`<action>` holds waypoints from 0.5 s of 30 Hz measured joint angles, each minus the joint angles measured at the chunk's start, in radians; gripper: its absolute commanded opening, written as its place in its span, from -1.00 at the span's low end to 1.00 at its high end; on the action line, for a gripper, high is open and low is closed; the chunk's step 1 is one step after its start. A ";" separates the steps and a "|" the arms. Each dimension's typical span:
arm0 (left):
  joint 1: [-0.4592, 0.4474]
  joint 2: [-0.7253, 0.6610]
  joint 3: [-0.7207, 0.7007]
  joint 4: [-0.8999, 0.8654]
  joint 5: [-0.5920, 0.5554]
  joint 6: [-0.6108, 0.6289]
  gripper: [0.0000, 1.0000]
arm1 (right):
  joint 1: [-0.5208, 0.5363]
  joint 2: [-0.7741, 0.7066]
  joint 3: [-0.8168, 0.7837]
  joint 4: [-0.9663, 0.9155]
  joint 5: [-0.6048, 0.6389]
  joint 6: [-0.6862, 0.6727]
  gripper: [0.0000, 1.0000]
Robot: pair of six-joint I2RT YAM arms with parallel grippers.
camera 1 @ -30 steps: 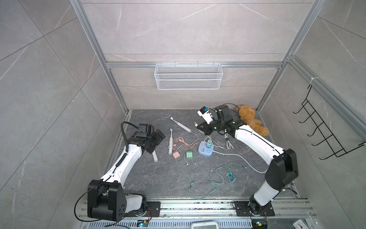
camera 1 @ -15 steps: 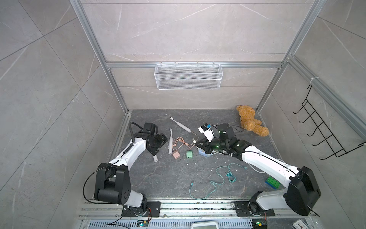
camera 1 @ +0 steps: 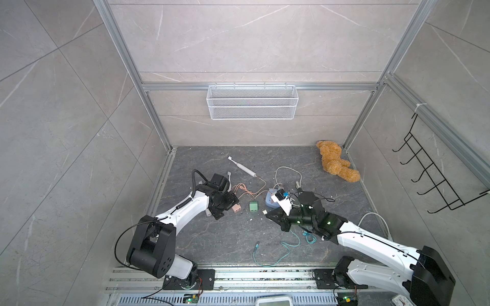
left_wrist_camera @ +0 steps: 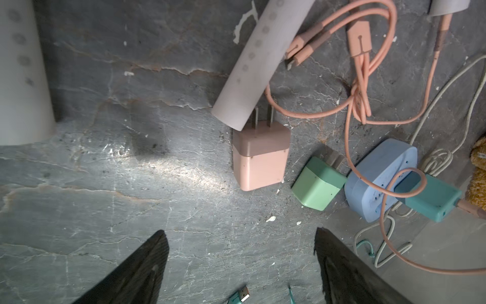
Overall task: Charge the electric toothbrush
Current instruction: Pick up the charging cable from the center of the board.
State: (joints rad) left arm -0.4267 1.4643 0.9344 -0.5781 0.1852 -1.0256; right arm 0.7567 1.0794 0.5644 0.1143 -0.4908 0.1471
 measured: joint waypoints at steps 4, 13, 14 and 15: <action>0.000 0.001 -0.003 0.015 0.000 -0.009 0.79 | 0.011 -0.011 -0.053 0.094 -0.055 0.008 -1.00; 0.000 0.041 0.003 0.034 0.000 -0.030 0.73 | 0.036 -0.016 -0.105 0.191 -0.075 0.010 -1.00; 0.000 0.050 0.007 0.033 0.000 -0.031 0.73 | 0.038 -0.016 -0.106 0.196 -0.075 0.010 -1.00; 0.000 0.064 0.013 0.033 0.000 -0.033 0.72 | 0.040 -0.016 -0.108 0.201 -0.074 0.009 -1.00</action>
State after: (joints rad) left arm -0.4271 1.5288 0.9478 -0.5449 0.1848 -1.0588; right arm 0.7967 1.0630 0.4561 0.3153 -0.5652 0.1562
